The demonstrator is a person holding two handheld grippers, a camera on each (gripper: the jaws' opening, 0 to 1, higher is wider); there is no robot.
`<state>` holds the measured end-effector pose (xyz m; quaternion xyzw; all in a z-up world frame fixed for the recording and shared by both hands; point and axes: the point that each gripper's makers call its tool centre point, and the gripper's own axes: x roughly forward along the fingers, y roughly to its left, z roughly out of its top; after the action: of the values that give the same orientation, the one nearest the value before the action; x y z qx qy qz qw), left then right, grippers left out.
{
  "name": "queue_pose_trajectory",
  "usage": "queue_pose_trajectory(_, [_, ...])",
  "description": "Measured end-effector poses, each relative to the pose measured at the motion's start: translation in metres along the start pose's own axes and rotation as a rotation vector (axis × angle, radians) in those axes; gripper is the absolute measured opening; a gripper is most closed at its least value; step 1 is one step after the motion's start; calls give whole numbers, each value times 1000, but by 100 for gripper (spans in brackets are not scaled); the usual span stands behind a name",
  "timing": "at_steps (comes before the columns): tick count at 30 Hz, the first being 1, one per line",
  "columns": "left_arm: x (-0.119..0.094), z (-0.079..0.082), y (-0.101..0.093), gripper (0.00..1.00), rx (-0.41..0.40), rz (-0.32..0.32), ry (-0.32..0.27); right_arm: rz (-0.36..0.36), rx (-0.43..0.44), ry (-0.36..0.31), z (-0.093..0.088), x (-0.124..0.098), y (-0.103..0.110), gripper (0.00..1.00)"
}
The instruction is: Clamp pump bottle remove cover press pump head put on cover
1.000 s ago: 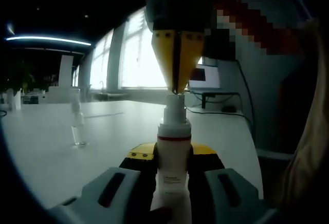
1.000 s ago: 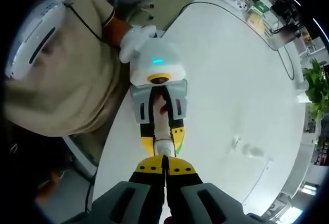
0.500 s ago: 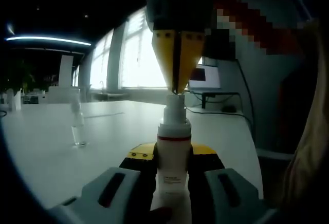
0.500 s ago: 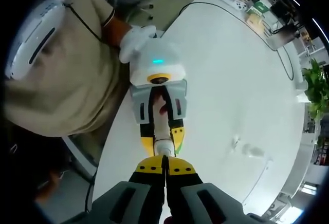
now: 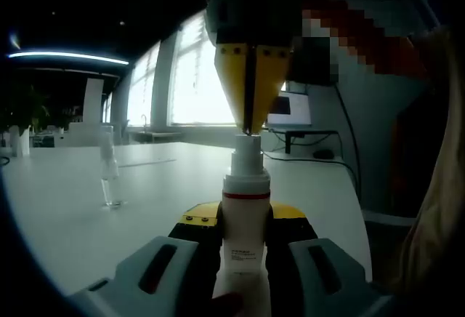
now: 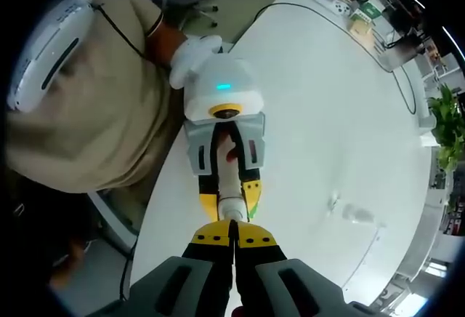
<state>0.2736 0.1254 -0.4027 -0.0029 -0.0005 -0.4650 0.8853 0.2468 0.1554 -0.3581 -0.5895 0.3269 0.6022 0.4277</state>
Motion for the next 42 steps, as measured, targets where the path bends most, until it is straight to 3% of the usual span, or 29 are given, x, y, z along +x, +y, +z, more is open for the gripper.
queue_pose_trajectory(29, [0,0,0,14,0,1,0,14,-15,27,0,4,1,0])
queue_pose_trajectory(42, [0,0,0,14,-4,0,1,-12,-11,4,0,-3,-1,0])
